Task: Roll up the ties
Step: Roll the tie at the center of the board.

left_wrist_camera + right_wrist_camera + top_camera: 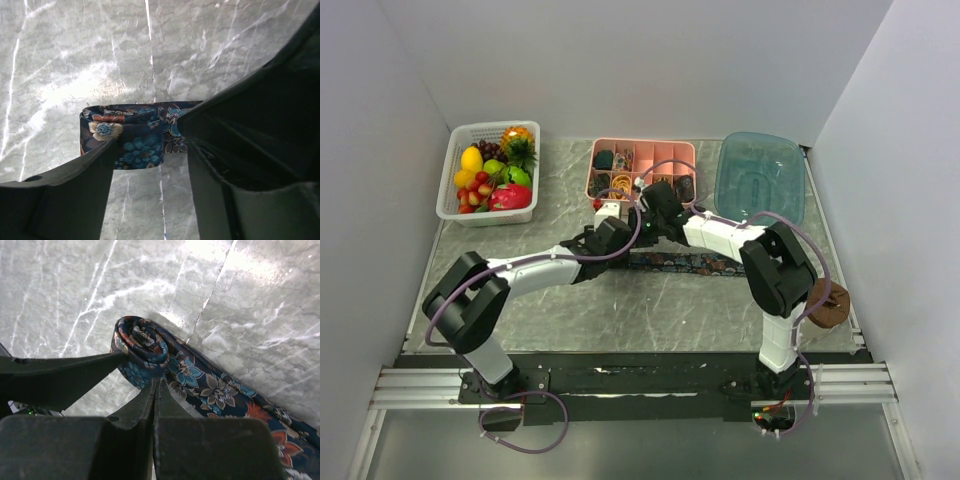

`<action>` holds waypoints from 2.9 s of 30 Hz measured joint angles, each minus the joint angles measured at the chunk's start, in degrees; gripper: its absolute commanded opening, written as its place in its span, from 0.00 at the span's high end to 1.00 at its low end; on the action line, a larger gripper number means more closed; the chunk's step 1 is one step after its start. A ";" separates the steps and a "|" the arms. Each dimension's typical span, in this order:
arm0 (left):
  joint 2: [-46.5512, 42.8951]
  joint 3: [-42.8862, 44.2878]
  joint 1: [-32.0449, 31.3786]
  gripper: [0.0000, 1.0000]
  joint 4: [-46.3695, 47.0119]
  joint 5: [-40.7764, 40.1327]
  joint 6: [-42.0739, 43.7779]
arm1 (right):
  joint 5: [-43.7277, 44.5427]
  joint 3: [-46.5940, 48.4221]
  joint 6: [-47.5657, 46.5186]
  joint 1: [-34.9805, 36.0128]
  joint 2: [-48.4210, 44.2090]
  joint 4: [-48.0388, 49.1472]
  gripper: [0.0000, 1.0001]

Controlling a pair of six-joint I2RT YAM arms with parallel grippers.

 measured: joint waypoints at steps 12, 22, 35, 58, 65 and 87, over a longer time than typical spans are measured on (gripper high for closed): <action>-12.55 -4.50 5.86 0.25 1.88 3.96 -1.14 | -2.08 -0.09 -0.15 0.59 -0.92 1.05 1.00; -18.78 -17.18 22.12 0.24 10.40 20.46 -3.87 | -1.16 3.65 -1.29 3.80 0.83 -1.60 1.00; -10.43 -24.44 29.00 0.21 28.76 43.10 -9.44 | 3.50 6.12 -3.08 4.15 3.80 -6.91 1.00; -0.28 -26.36 29.09 0.29 43.89 48.33 -12.28 | 6.10 10.47 -3.15 4.15 9.31 -9.20 1.00; 3.96 -26.36 29.09 0.41 50.49 49.37 -14.34 | 6.32 11.80 -3.17 4.15 10.10 -10.16 1.00; 1.64 -26.97 28.28 0.71 49.27 45.13 -12.83 | 3.21 14.19 -2.91 4.17 13.00 -8.35 1.00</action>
